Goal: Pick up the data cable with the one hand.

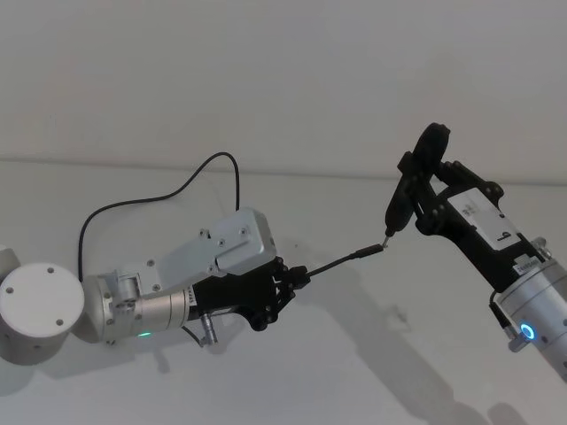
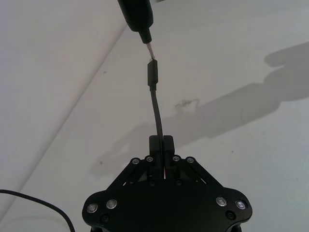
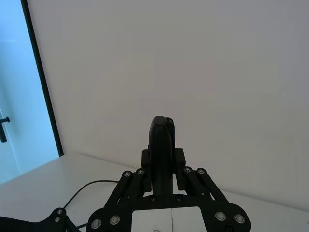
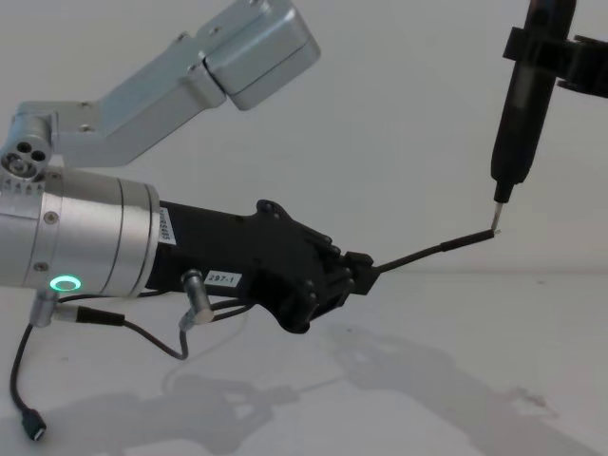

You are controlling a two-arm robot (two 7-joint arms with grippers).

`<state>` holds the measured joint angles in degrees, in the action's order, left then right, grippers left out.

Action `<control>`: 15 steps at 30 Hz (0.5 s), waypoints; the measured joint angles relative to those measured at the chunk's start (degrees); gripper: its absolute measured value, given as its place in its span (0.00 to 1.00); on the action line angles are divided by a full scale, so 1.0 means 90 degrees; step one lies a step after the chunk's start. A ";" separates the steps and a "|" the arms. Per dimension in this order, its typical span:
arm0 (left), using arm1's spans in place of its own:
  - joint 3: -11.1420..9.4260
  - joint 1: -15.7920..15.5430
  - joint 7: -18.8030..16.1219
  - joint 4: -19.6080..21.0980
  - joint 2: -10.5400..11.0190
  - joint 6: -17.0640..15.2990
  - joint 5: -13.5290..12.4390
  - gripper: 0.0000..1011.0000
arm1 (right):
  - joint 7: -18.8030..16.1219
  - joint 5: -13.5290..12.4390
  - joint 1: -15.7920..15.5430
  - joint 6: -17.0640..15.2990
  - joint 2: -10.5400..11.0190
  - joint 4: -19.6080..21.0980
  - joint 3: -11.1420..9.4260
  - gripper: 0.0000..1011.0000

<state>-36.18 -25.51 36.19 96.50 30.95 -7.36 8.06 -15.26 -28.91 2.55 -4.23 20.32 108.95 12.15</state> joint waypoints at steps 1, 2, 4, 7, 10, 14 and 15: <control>0.0000 0.0000 0.0000 0.0000 0.0000 0.0000 0.0000 0.05 | 0.0000 -0.0007 0.0011 -0.0004 0.0006 -0.0004 0.0009 0.27; 0.0000 0.0000 0.0001 0.0001 0.0001 0.0001 0.0000 0.05 | 0.0000 -0.0010 0.0014 -0.0007 0.0009 -0.0006 0.0013 0.27; 0.0000 0.0000 0.0002 0.0002 0.0002 0.0003 0.0000 0.05 | 0.0002 -0.0017 0.0029 -0.0014 0.0019 -0.0011 0.0029 0.27; 0.0000 0.0000 0.0002 0.0003 0.0004 0.0006 0.0000 0.05 | 0.0010 -0.0022 0.0041 -0.0018 0.0032 -0.0018 0.0041 0.27; 0.0000 0.0000 0.0003 0.0005 0.0004 0.0008 0.0000 0.05 | 0.0027 -0.0024 0.0053 -0.0021 0.0053 -0.0025 0.0057 0.27; 0.0000 0.0000 0.0003 0.0005 0.0004 0.0012 0.0001 0.05 | 0.0048 -0.0026 0.0064 -0.0021 0.0074 -0.0029 0.0066 0.27; 0.0000 0.0000 0.0002 0.0005 0.0004 0.0013 0.0000 0.05 | 0.0053 -0.0026 0.0065 -0.0021 0.0077 -0.0030 0.0068 0.27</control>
<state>-36.18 -25.52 36.21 96.54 30.99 -7.25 8.07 -14.79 -29.15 3.14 -4.43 21.02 108.68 12.76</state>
